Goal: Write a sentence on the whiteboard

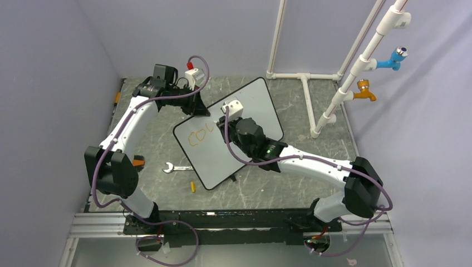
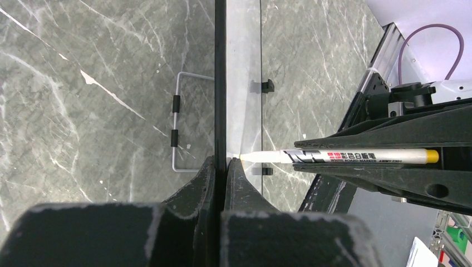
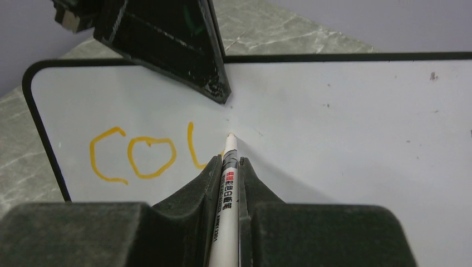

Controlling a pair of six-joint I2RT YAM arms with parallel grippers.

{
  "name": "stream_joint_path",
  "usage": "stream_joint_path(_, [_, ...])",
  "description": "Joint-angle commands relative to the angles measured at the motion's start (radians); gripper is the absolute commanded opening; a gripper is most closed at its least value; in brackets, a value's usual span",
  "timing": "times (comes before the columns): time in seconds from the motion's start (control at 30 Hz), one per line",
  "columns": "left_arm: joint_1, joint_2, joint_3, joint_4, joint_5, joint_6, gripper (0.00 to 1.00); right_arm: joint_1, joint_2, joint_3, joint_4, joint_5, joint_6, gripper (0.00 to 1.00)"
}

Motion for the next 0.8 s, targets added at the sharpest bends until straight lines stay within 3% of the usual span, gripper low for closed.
stream_joint_path(0.0, [-0.009, -0.034, -0.005, 0.008, -0.07, 0.076, 0.0, -0.011, 0.033, 0.072, -0.008, 0.001, -0.022, 0.0])
stream_joint_path(0.27, [-0.009, -0.033, -0.004, 0.005, -0.072, 0.075, 0.0, -0.011, 0.048, 0.071, -0.005, -0.013, -0.007, 0.0])
stream_joint_path(0.77, [-0.009, -0.038, -0.004, 0.008, -0.069, 0.074, 0.0, -0.011, -0.008, -0.077, 0.0, 0.011, 0.055, 0.0])
